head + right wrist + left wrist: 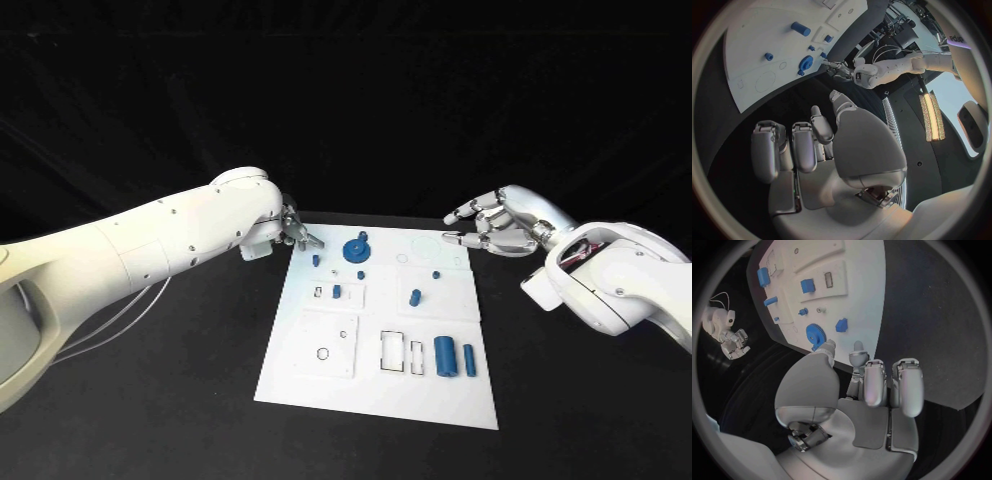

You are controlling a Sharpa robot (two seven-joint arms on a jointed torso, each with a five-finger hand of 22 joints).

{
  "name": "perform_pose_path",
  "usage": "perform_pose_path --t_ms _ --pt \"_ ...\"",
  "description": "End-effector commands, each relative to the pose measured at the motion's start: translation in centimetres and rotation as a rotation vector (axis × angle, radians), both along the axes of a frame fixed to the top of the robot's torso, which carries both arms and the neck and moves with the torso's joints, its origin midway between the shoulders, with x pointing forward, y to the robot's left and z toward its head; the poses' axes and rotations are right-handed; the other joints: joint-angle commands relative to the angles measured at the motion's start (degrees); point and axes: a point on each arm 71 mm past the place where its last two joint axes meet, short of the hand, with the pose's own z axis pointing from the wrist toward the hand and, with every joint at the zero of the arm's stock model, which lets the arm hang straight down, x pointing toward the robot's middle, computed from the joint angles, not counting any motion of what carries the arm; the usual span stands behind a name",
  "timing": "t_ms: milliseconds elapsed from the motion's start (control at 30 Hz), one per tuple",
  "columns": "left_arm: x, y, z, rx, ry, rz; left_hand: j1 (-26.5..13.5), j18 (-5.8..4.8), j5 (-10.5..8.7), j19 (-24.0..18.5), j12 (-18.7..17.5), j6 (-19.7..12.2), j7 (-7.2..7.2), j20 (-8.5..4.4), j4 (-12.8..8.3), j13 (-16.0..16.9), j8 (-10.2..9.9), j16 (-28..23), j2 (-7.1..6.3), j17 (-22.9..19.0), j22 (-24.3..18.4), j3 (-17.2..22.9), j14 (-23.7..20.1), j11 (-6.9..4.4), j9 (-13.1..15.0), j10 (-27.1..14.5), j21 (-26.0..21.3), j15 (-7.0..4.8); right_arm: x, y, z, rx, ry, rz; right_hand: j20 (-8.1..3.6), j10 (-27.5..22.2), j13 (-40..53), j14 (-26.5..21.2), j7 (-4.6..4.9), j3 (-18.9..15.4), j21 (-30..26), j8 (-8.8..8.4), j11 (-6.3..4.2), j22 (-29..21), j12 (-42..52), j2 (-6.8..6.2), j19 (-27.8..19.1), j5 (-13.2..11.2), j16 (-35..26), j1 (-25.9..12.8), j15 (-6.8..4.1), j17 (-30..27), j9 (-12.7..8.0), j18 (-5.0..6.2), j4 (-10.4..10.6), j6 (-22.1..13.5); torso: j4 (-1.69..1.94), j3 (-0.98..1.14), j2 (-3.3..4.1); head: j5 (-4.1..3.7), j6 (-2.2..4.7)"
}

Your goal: Assemble the parts on the task board

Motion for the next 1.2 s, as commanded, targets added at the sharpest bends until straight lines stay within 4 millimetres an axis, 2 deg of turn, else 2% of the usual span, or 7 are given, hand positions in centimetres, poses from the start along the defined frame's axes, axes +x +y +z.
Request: perform_pose_path --t_ms 33,333,867,1033,1200 --pt "0.0 -0.4 -0.3 0.002 0.03 -0.035 0.0 0.06 -0.03 2.3 0.2 0.3 0.07 0.38 0.1 0.0 -0.2 -0.3 0.81 4.2 7.4 -0.5 2.9 0.27 -0.1 0.1 0.2 0.51 -0.1 0.1 0.0 0.001 -0.006 0.009 -0.43 -0.2 0.0 2.9 -0.1 0.0 -0.2 0.39 -0.05 8.6 -0.2 0.07 0.7 0.2 -0.2 -0.5 -0.46 3.0 -0.1 0.71 0.3 -0.4 -0.03 0.0 -0.03 -0.07 -0.17" --pt "-0.1 -0.9 -0.6 0.0 0.051 -0.051 -0.3 -0.01 -0.02 2.4 0.7 0.9 -0.01 0.39 0.1 0.4 -0.3 -0.3 1.41 4.2 7.7 -1.2 2.9 0.22 -0.6 0.4 0.4 0.49 0.0 0.2 0.0 0.001 -0.006 0.008 -0.43 -0.2 0.0 2.9 -0.1 0.0 -0.2 0.39 -0.05 8.6 -0.2 0.07 0.7 0.2 -0.2 -0.5 -0.46 3.0 -0.1 0.71 0.3 -0.4 0.01 0.08 -0.14 -0.15 -0.25" --pt "-0.3 -1.2 -0.8 0.015 0.084 -0.071 0.6 -0.11 0.07 2.7 1.4 2.6 -0.51 0.2 -0.1 0.9 0.1 -0.2 2.78 4.2 8.2 -2.4 2.9 -0.19 -1.4 0.9 0.7 0.2 0.0 0.2 0.0 0.0 -0.005 0.009 -0.44 -0.1 0.0 3.0 -0.11 0.0 -0.3 0.44 -0.06 8.6 -0.2 0.12 0.7 0.4 -0.2 -0.4 -0.48 3.0 -0.1 0.71 0.3 -0.4 0.05 0.02 -0.08 -0.15 -0.21" --pt "-0.4 -1.4 -0.7 0.017 0.081 -0.082 1.9 -0.12 0.09 2.7 1.4 2.8 -0.58 0.11 -0.2 0.8 0.0 -0.3 3.18 4.2 8.3 -2.6 2.9 -0.27 -1.7 0.9 0.7 0.11 0.1 0.2 0.0 -0.001 -0.004 0.01 -0.44 -0.1 0.0 3.0 -0.11 0.0 -0.3 0.44 -0.06 8.6 -0.2 0.12 0.7 0.4 -0.2 -0.4 -0.48 3.0 -0.1 0.71 0.3 -0.4 0.1 0.02 -0.06 -0.4 -0.41" --pt "-0.4 -1.6 -0.7 0.013 0.075 -0.087 2.1 -0.13 0.09 2.7 1.5 2.9 -0.6 0.1 -0.2 0.9 0.0 -0.2 3.29 4.2 8.3 -2.6 2.9 -0.29 -1.8 1.0 0.7 0.1 0.1 0.3 -0.1 -0.001 -0.003 0.011 -0.44 -0.1 0.0 3.0 -0.11 0.0 -0.3 0.44 -0.06 8.6 -0.2 0.12 0.7 0.4 -0.2 -0.4 -0.48 3.0 -0.1 0.71 0.3 -0.4 0.04 0.02 -0.11 -0.15 -0.64"
